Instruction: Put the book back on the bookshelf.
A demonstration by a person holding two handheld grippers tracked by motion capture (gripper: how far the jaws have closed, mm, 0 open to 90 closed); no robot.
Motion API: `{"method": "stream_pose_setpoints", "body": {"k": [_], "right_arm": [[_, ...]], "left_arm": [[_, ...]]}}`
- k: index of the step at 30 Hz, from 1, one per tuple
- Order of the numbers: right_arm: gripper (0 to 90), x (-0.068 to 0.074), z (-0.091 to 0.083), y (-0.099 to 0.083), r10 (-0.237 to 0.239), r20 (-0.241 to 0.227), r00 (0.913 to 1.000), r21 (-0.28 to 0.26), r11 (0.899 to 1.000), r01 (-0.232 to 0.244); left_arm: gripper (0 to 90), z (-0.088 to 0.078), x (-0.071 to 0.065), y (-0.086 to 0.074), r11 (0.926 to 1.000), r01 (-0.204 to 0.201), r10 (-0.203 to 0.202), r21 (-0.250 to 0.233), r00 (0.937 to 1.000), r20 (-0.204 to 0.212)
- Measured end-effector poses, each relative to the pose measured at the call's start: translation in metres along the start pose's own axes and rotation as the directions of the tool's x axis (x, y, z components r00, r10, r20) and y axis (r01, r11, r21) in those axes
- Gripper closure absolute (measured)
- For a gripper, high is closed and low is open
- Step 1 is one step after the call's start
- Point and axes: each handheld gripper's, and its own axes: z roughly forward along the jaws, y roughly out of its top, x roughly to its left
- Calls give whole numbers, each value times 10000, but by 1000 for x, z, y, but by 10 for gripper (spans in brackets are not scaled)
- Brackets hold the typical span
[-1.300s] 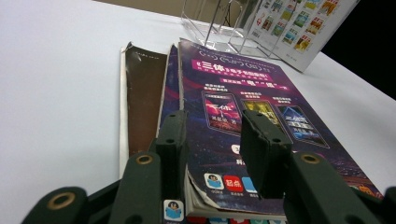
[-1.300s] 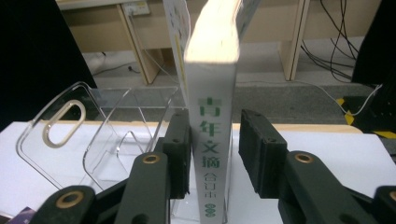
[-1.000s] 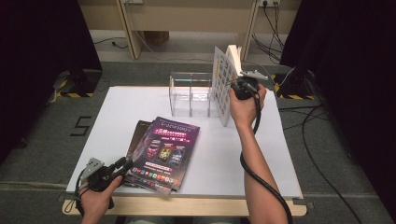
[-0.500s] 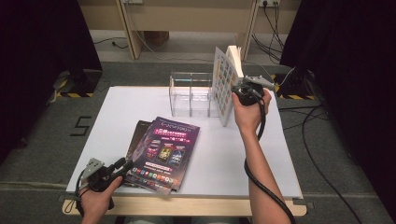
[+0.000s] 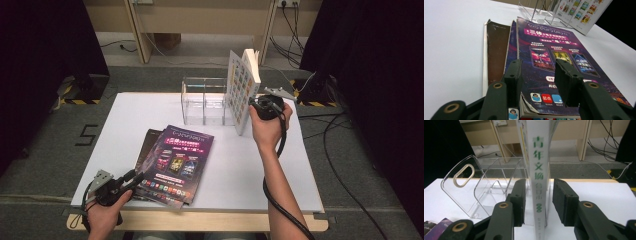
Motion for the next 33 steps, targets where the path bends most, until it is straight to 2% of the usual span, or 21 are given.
{"method": "stream_pose_setpoints", "body": {"k": [6, 10, 15, 22, 28, 33], "right_arm": [[637, 1, -1, -5, 96, -16, 10000, 135, 9999, -96], [636, 1, -6, -9, 226, -12, 9997, 226, 9995, -226], [634, -6, -16, -13, 528, -101, 9986, 206, 9984, -525], [634, -14, -20, -24, 779, -224, 9967, 517, 9957, -766], [632, -17, -23, -31, 866, -240, 9960, 658, 9942, -848], [626, -18, -26, -39, 932, -341, 9951, 897, 9919, -898]], "left_arm": [[560, 1, -1, 1, 9999, 0, 0, 104, 10000, 48], [542, 5, -1, 3, 9992, 8, -12, 398, 9999, 112], [530, 12, -3, 16, 9971, -89, 78, 753, 9999, 149], [515, 31, -1, 29, 9809, -94, 94, 1944, 10000, 7], [508, 41, 3, 34, 9769, -79, 117, 2135, 9998, -169], [502, 49, 6, 32, 9716, 120, -66, 2364, 9997, -237]]}}
